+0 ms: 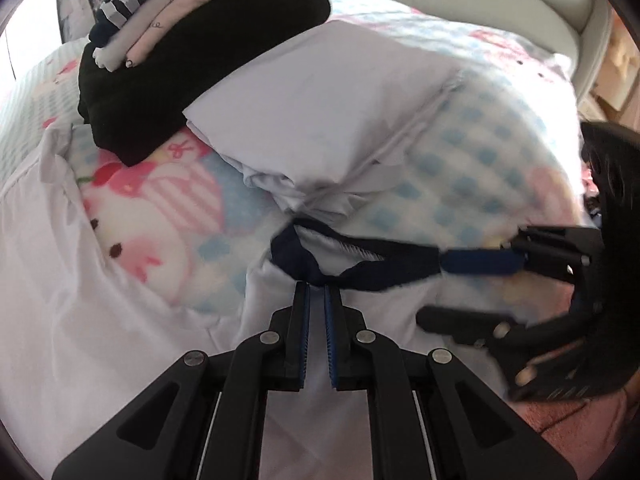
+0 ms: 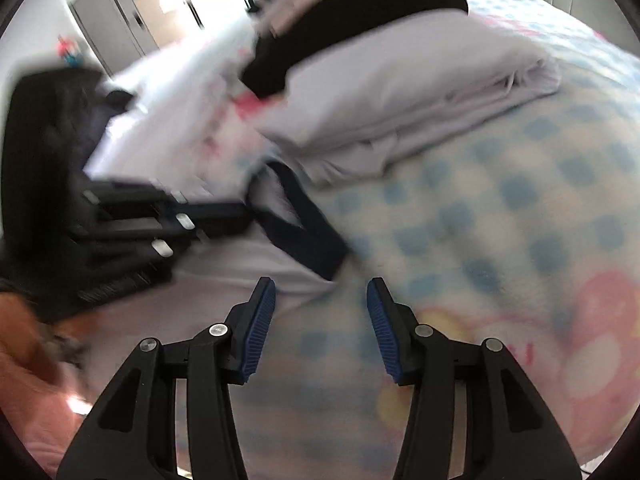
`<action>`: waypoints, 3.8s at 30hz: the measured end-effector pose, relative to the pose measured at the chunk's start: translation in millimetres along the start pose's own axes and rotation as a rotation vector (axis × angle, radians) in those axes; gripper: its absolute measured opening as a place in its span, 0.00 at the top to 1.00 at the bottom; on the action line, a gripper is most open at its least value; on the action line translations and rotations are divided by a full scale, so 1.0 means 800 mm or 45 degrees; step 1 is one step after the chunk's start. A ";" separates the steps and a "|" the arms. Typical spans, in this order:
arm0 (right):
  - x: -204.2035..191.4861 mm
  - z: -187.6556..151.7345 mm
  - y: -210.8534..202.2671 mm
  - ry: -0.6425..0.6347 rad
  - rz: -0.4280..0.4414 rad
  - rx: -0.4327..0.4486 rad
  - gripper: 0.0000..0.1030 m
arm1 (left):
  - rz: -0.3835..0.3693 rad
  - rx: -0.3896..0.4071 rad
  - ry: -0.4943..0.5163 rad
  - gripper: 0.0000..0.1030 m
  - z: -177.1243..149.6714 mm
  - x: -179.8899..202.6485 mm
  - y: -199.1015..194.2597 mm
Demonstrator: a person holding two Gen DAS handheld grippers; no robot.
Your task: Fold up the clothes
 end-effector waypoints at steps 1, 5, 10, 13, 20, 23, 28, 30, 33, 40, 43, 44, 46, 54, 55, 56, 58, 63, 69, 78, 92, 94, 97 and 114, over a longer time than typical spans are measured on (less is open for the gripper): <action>-0.002 -0.002 0.006 -0.019 -0.030 -0.022 0.53 | 0.013 -0.001 -0.017 0.92 0.004 -0.003 0.005; 0.006 0.006 0.009 0.046 -0.019 -0.001 0.53 | 0.052 0.041 -0.111 0.92 0.016 -0.017 0.006; 0.021 0.014 0.007 0.070 -0.085 0.035 0.56 | 0.093 0.115 -0.227 0.92 0.028 -0.035 -0.007; 0.026 0.016 0.003 0.081 -0.100 0.065 0.56 | 0.060 0.163 -0.307 0.92 0.015 -0.049 -0.035; 0.016 0.024 -0.002 0.083 0.013 0.104 0.52 | -0.071 0.073 -0.225 0.92 -0.016 -0.009 -0.035; 0.003 0.022 0.000 0.064 0.095 0.101 0.51 | -0.021 0.005 -0.179 0.92 -0.019 -0.002 0.000; 0.015 0.011 0.029 -0.007 -0.168 -0.003 0.58 | 0.070 0.010 -0.228 0.92 0.002 -0.012 0.023; 0.016 0.013 0.021 0.004 -0.165 0.029 0.58 | 0.126 0.069 -0.210 0.92 0.009 -0.007 0.013; 0.018 0.016 0.009 0.011 -0.151 0.083 0.57 | 0.168 0.132 -0.213 0.91 0.006 0.001 -0.014; 0.010 0.021 -0.008 -0.006 -0.050 0.181 0.55 | 0.118 0.218 -0.244 0.46 -0.006 0.015 -0.049; 0.010 0.012 0.013 -0.045 -0.144 0.082 0.55 | 0.162 0.161 -0.210 0.47 0.012 0.002 -0.020; 0.013 0.009 0.020 -0.054 -0.178 0.052 0.56 | 0.169 0.154 -0.222 0.49 0.018 -0.003 -0.016; 0.019 0.010 0.020 -0.019 -0.163 0.057 0.56 | 0.134 0.158 -0.295 0.49 0.031 -0.015 -0.012; 0.039 0.017 -0.007 0.114 -0.128 0.159 0.57 | 0.219 0.204 -0.309 0.61 0.044 -0.041 -0.048; 0.040 0.018 -0.010 0.125 -0.117 0.170 0.56 | 0.224 0.186 -0.284 0.65 0.038 -0.038 -0.049; 0.039 0.019 -0.011 0.135 -0.100 0.174 0.56 | 0.229 0.164 -0.253 0.67 0.032 -0.034 -0.049; 0.036 0.020 -0.012 0.137 -0.083 0.180 0.55 | 0.225 0.116 -0.194 0.68 0.020 -0.024 -0.044; 0.024 0.012 -0.004 0.111 0.014 0.108 0.54 | 0.195 0.015 -0.171 0.68 0.013 -0.017 0.001; 0.027 0.004 0.002 -0.002 -0.198 0.090 0.58 | 0.254 0.055 -0.288 0.68 0.035 -0.031 0.002; 0.011 0.003 -0.056 0.033 -0.194 0.278 0.56 | 0.237 0.115 -0.388 0.60 -0.052 -0.009 -0.103; -0.101 -0.100 -0.045 -0.139 -0.054 0.032 0.49 | 0.347 0.082 -0.512 0.60 -0.121 -0.037 -0.156; -0.085 -0.109 -0.039 -0.098 -0.055 -0.020 0.51 | 0.348 0.073 -0.547 0.60 -0.133 -0.044 -0.158; -0.065 -0.115 -0.057 -0.047 -0.118 0.004 0.51 | 0.342 0.056 -0.568 0.60 -0.147 -0.046 -0.156; -0.096 -0.109 -0.039 -0.086 -0.187 0.034 0.48 | 0.369 -0.083 -0.600 0.56 -0.187 -0.033 -0.151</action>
Point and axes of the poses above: each gripper's, at about its wrist camera, not at the fingertips, and y roughly the way its jaws point, x to its right, z to its top, the point moved 4 cm from there along y, roughly the way its jaws point, and after that the axes turned 5 degrees about x, right-handed, at the moved point
